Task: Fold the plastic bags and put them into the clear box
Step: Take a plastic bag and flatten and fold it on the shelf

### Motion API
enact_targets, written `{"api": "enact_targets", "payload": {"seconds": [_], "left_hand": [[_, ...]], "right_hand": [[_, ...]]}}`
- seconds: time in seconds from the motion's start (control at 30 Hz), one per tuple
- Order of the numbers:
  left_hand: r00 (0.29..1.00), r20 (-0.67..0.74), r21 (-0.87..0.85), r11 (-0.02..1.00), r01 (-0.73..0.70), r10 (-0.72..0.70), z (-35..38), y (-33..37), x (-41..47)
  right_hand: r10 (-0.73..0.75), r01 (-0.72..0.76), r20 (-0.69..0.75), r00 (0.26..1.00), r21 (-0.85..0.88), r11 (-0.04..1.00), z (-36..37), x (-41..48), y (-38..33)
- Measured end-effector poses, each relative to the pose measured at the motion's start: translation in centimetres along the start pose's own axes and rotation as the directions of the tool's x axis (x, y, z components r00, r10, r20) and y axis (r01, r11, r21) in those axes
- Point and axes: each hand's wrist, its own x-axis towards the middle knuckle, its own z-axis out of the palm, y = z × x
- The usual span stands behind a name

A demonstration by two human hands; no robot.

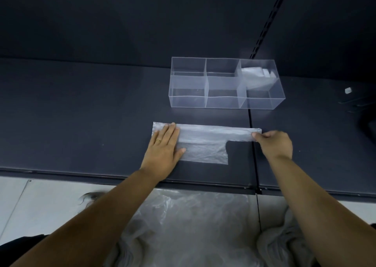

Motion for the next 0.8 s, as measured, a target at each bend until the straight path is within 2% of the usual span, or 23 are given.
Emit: {"api": "enact_targets", "payload": {"seconds": [0.07,0.1,0.13,0.17,0.2,0.27,0.33,0.37,0.47,0.57,0.7,0.8], "left_hand": [[0.999,0.023,0.082,0.996,0.021,-0.023,0.9,-0.4,-0.4],[1.000,0.016,0.100,0.995,0.023,-0.025,1.1,-0.4,-0.6],[1.000,0.012,0.110,0.994,0.026,-0.027,1.2,-0.3,-0.6],[0.999,0.009,0.115,0.993,0.031,-0.032,1.2,-0.2,-0.6],[0.999,0.007,0.117,0.992,0.037,-0.038,1.3,-0.2,-0.6],[0.999,0.023,0.125,0.991,0.045,-0.048,1.2,-0.1,-0.6],[0.998,0.047,0.149,0.988,0.043,-0.050,1.3,-0.2,-0.6],[0.997,0.053,0.165,0.985,0.044,-0.053,1.4,-0.2,-0.6],[0.996,0.049,0.167,0.984,0.063,-0.072,1.3,-0.2,-0.6],[0.996,0.057,0.165,0.985,0.057,-0.067,1.1,-0.8,-0.6],[0.991,0.071,0.182,0.979,0.095,-0.110,0.7,-1.7,-1.1],[0.991,0.062,0.182,0.977,0.108,-0.121,0.0,-1.9,-1.9]], "right_hand": [[-0.014,0.014,-0.103,0.995,-0.005,1.000,0.3,-0.8,-0.6],[-0.069,0.065,-0.187,0.980,-0.028,0.997,0.7,-1.5,-1.0],[-0.176,0.164,-0.257,0.950,-0.070,0.984,1.5,-2.5,-1.5],[-0.322,0.304,-0.269,0.908,-0.110,0.946,2.6,-3.8,-2.3],[-0.477,0.462,-0.209,0.854,-0.119,0.879,4.2,-5.4,-3.3],[-0.676,0.678,0.042,0.735,-0.029,0.735,7.7,-9.0,-5.2],[-0.725,0.746,0.236,0.648,-0.004,0.666,10.9,-11.4,-6.4],[-0.718,0.759,0.285,0.635,-0.054,0.649,12.1,-11.8,-6.6],[-0.649,0.741,0.360,0.671,-0.288,0.607,13.1,-10.2,-5.5],[-0.611,0.705,0.357,0.706,-0.436,0.559,11.2,-7.0,-2.8],[-0.544,0.621,0.312,0.779,-0.506,0.599,7.1,-3.6,0.6],[-0.610,0.643,0.251,0.752,-0.486,0.592,4.9,-3.4,1.2]]}}
